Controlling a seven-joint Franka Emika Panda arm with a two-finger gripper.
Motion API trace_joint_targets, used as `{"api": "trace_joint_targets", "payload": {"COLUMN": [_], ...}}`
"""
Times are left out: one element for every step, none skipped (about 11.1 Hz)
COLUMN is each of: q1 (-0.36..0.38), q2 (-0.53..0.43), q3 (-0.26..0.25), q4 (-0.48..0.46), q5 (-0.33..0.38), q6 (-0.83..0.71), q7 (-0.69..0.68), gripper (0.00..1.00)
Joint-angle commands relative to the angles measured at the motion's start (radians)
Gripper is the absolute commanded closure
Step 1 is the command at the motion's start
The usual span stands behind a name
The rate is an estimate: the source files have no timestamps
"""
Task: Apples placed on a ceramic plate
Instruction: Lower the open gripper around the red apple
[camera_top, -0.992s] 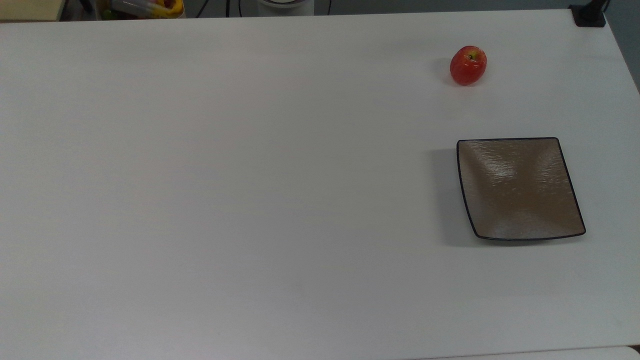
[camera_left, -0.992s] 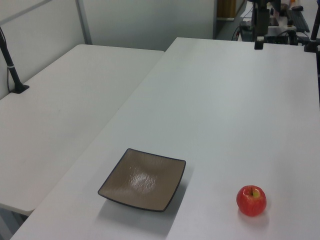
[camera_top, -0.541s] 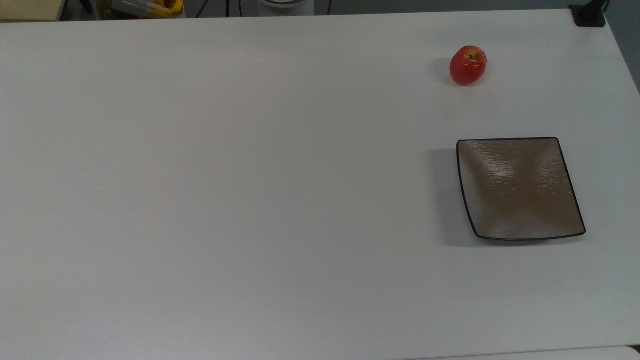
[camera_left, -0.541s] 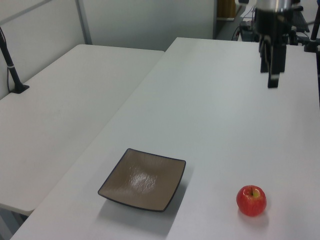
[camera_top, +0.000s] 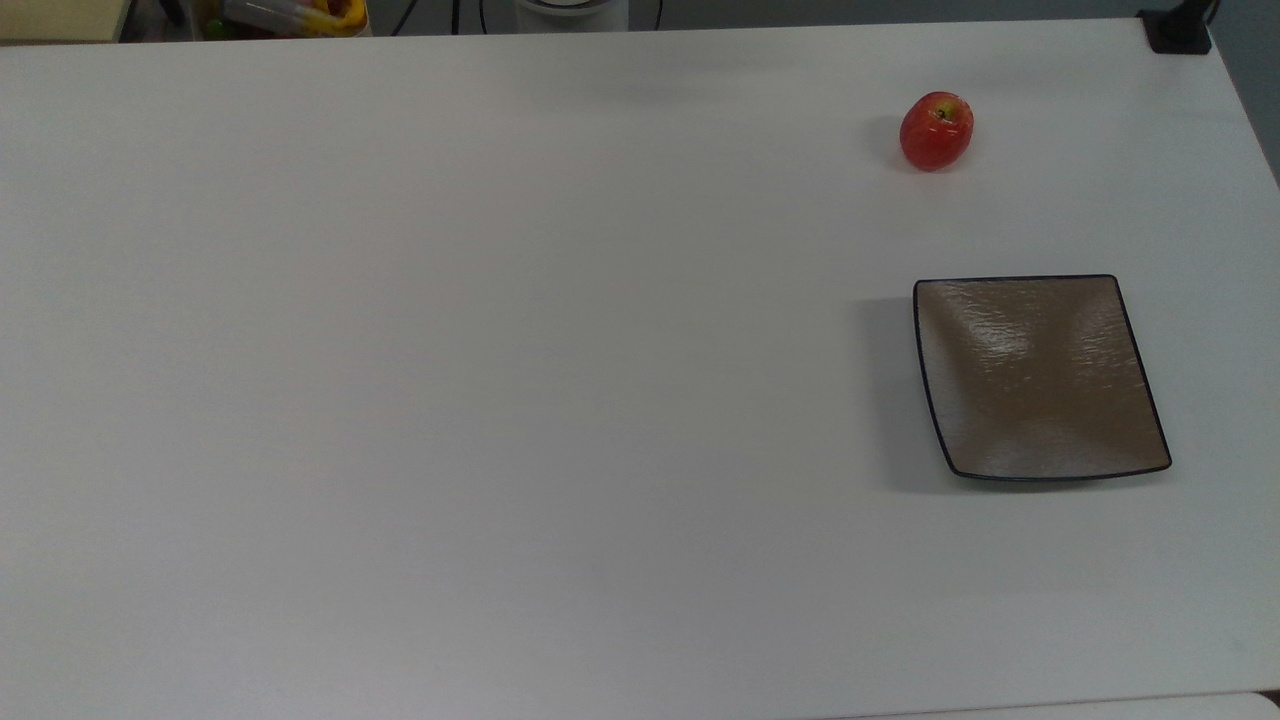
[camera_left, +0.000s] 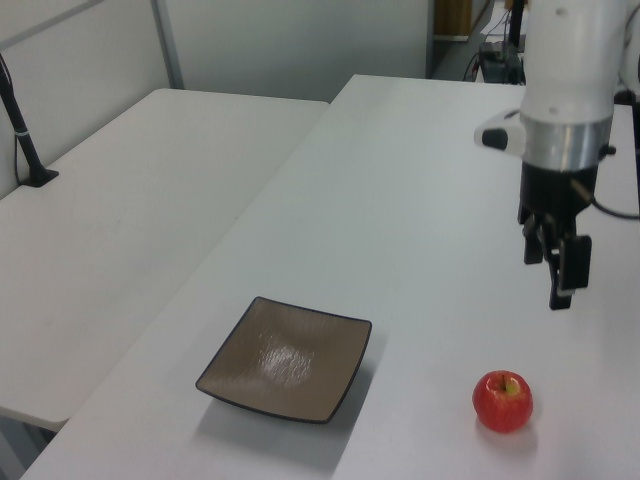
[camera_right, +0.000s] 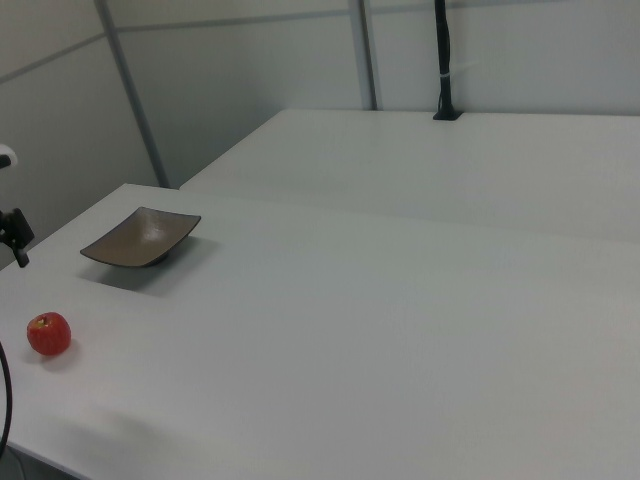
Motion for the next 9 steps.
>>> {"api": "trace_joint_targets", "payload": {"q1": [0.003,0.027,0.031,0.031,0.031,0.029,0.026,0.026,0.028], "q2": [0.066,0.088,0.108,0.126,0.148,0.166,0.186,0.200,0.206], "q3": [0.017,0.017,0.017,0.017,0.017,0.017,0.019,0.019,0.019], "q4": [-0.061,-0.084,-0.098,-0.105,-0.110,-0.113,-0.113,-0.112,-0.113], "q5": [-0.054,-0.077,-0.098,-0.100,-0.103,-0.114,-0.125,-0.141,-0.155], "q6": [0.114,0.151,0.181,0.207,0.235,0.252,0.260,0.277,0.284], "q7": [0.015,0.015,0.016,0.016,0.016,0.016,0.016,0.016,0.016], "gripper": [0.00,0.00,0.00,0.00,0.00,0.00,0.00,0.00,0.00]}}
